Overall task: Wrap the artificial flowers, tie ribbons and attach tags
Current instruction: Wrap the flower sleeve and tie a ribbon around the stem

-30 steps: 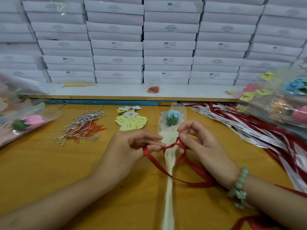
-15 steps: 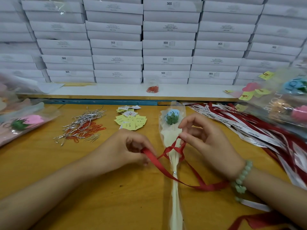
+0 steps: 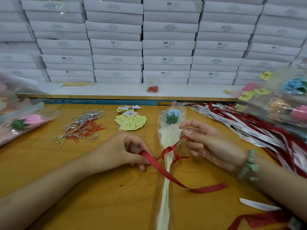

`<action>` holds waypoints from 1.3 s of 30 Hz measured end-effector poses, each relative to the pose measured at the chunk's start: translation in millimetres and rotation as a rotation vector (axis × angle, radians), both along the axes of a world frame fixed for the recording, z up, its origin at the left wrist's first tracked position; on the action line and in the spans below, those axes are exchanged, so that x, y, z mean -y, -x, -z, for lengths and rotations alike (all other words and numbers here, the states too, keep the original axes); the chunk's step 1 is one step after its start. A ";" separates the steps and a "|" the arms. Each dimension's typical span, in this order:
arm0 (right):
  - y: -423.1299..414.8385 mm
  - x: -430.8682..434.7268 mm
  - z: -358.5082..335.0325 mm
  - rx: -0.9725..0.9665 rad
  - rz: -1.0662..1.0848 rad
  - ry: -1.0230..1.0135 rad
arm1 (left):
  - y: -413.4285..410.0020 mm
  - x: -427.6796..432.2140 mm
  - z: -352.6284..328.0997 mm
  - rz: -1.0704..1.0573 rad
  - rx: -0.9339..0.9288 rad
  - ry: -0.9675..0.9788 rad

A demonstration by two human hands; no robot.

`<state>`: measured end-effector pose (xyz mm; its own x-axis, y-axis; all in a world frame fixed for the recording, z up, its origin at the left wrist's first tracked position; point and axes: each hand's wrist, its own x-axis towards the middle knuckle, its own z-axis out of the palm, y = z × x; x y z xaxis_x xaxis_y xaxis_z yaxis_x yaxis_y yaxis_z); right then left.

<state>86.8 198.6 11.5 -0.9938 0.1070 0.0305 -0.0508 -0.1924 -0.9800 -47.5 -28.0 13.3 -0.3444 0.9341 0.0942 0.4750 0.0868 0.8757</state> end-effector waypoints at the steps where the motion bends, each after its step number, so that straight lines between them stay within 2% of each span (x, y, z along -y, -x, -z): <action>1: -0.2 -1.5 -1.1 0.010 0.017 -0.049 | 1.9 0.0 0.3 -0.007 0.006 0.002; 3: -2.4 -4.5 -3.4 -0.003 0.076 -0.383 | 5.5 0.5 1.1 -0.014 0.017 0.003; 7: -9.0 -4.8 -3.6 -0.060 0.217 -1.371 | 7.7 0.9 1.6 -0.008 0.036 0.021; 9: -11.0 -1.0 -3.0 -0.024 0.230 -1.668 | 7.6 0.9 1.7 -0.008 0.050 0.013; 10: -11.2 0.1 -2.3 -0.025 0.229 -1.719 | 7.7 0.8 1.8 -0.014 0.071 -0.001; 14: -10.1 1.4 -1.9 -0.036 0.203 -1.744 | 8.3 1.4 2.3 -0.114 0.118 -0.098; 20: -10.2 -2.2 0.6 -0.112 0.142 -1.801 | 11.3 -2.4 3.3 -0.431 0.113 -0.283; 23: -11.1 -2.3 0.4 -0.152 0.121 -1.824 | 16.6 -2.3 8.5 -0.634 -0.098 -0.305; 26: -11.6 -1.1 -1.7 -0.156 0.113 -1.809 | 14.5 -1.4 11.7 -0.695 -0.544 -0.139; 28: -12.2 0.7 -3.5 -0.174 0.126 -1.785 | 11.6 -0.9 13.0 -0.645 -0.768 -0.074; 30: -12.8 2.2 -4.7 -0.219 0.163 -1.763 | 4.3 -0.5 9.2 -0.522 -0.835 -0.093; 32: -13.7 3.8 -5.3 -0.288 0.173 -1.736 | -5.1 -0.3 4.5 -0.336 -0.769 -0.077; 35: -15.0 7.3 -5.4 -0.414 0.079 -1.725 | -15.5 -4.0 4.9 -0.096 -0.694 0.034; 39: -15.0 9.9 -3.1 -0.497 -0.043 -1.737 | -19.4 -8.5 5.3 0.002 -0.654 0.057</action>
<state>101.8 188.7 14.6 -0.8590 -0.3905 0.3310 -0.3941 0.9172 0.0594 -28.1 -19.5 7.9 -0.2314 0.9443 0.2340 0.9081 0.1234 0.4002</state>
